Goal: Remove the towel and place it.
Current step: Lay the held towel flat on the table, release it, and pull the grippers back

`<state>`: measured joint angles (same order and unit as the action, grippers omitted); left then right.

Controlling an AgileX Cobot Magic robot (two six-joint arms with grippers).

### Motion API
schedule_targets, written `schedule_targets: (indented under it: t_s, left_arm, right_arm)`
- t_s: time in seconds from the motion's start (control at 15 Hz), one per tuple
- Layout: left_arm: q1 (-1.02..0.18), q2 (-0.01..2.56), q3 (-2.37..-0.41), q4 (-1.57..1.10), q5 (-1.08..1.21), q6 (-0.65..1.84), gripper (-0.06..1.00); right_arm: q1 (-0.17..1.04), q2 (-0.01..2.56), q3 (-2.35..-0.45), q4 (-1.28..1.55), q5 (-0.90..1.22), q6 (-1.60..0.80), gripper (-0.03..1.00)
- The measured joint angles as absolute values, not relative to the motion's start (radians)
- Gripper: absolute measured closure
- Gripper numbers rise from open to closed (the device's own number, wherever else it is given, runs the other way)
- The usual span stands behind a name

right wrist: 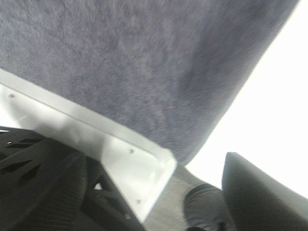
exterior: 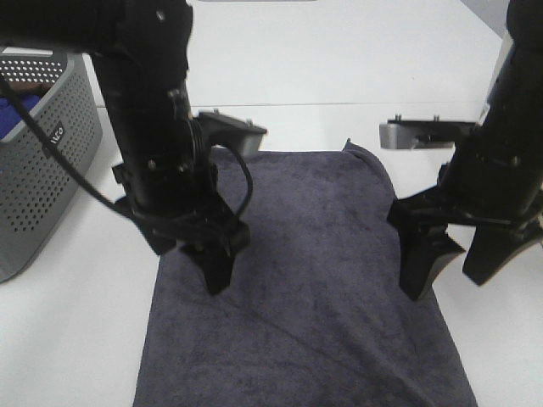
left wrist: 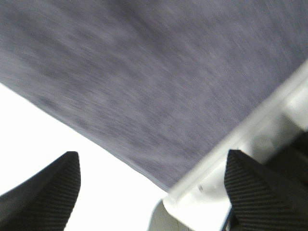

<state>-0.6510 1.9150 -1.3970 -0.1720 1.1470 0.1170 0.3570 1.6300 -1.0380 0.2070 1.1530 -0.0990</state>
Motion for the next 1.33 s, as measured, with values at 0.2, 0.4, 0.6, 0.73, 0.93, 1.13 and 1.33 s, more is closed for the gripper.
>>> schedule_targets:
  t_s: [0.2, 0.4, 0.6, 0.73, 0.93, 1.13, 1.33]
  left_arm:
    - [-0.494, 1.916, -1.512, -0.146, 1.102, 0.112, 0.12]
    - [-0.36, 1.94, -1.584, -0.145, 1.091, 0.112, 0.11]
    - [-0.298, 1.993, -1.644, -0.146, 1.079, 0.127, 0.11]
    - [-0.279, 2.034, -1.674, -0.143, 1.069, 0.13, 0.11]
    - [-0.279, 2.042, -1.674, -0.142, 1.011, 0.131, 0.11]
    - [-0.279, 2.103, -1.739, -0.208, 0.989, 0.167, 0.06]
    - [-0.279, 2.208, -1.866, -0.278, 0.992, 0.173, 0.05]
  right_arm:
    - [0.348, 1.648, -1.265, 0.036, 1.178, 0.0, 0.14]
    - [0.242, 1.732, -1.481, 0.006, 1.18, 0.027, 0.13]
    - [0.156, 1.816, -1.609, 0.113, 1.182, -0.049, 0.14]
    - [0.144, 1.847, -1.645, 0.153, 1.165, -0.066, 0.16]
    - [0.144, 1.849, -1.648, 0.168, 1.077, -0.052, 0.17]
    - [0.137, 1.904, -1.651, 0.207, 1.042, -0.089, 0.17]
    - [0.09, 1.993, -1.687, 0.267, 1.038, -0.14, 0.17]
